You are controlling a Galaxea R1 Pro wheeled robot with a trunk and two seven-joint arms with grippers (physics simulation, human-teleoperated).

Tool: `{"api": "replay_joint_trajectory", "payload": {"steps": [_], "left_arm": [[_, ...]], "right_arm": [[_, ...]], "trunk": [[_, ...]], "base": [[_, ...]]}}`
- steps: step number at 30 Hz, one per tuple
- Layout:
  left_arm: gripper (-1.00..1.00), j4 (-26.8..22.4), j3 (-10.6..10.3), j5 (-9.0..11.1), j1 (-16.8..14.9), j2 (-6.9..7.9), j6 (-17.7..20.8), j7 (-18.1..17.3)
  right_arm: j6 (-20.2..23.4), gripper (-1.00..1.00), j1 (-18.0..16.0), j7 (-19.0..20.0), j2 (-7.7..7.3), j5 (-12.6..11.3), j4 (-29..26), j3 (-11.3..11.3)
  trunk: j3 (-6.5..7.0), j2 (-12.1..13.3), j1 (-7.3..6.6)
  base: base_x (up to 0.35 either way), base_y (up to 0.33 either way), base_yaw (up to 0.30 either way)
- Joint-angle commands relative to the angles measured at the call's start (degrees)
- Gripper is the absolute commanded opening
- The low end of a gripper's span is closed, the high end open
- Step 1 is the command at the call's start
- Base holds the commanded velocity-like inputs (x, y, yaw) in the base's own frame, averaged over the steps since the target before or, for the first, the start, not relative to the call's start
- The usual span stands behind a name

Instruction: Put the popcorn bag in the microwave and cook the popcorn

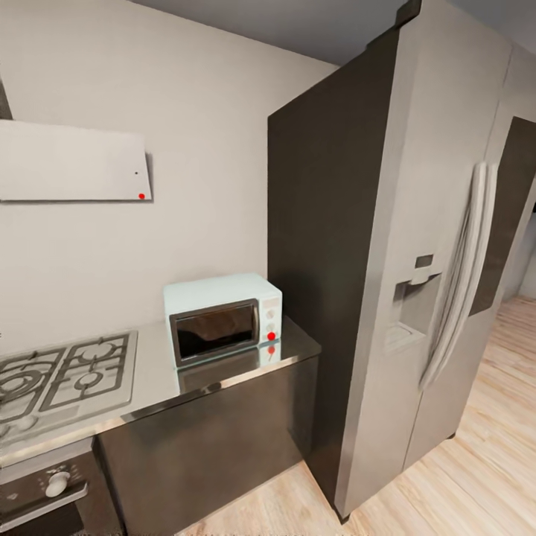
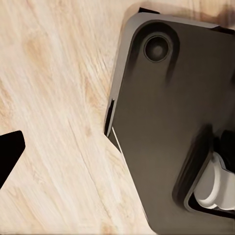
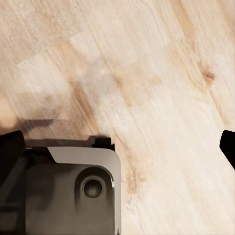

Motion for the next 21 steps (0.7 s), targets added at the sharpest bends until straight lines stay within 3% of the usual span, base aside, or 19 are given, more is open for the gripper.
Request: {"api": "replay_joint_trajectory", "payload": {"steps": [1,15,21], "left_arm": [[1.0,-0.1,0.3,0.0,0.0,-0.07,0.3,0.0],[1.0,-0.1,0.3,0.0,0.0,-0.31,-1.3,0.0],[1.0,-0.1,0.3,0.0,0.0,-0.31,-1.3,0.0]], "right_arm": [[-0.4,1.0,-0.1,0.0,-0.06,0.4,0.2,-0.5],[-0.3,1.0,-0.1,0.0,-0.01,0.4,0.2,-0.5],[-0.3,1.0,-0.1,0.0,0.02,0.4,0.2,-0.5]], "trunk": [[-0.12,0.0,0.02],[-1.36,0.0,0.02],[-1.76,0.0,0.02]], "base": [[0.0,0.0,0.077],[0.0,0.0,0.088],[0.0,0.0,0.201]]}}
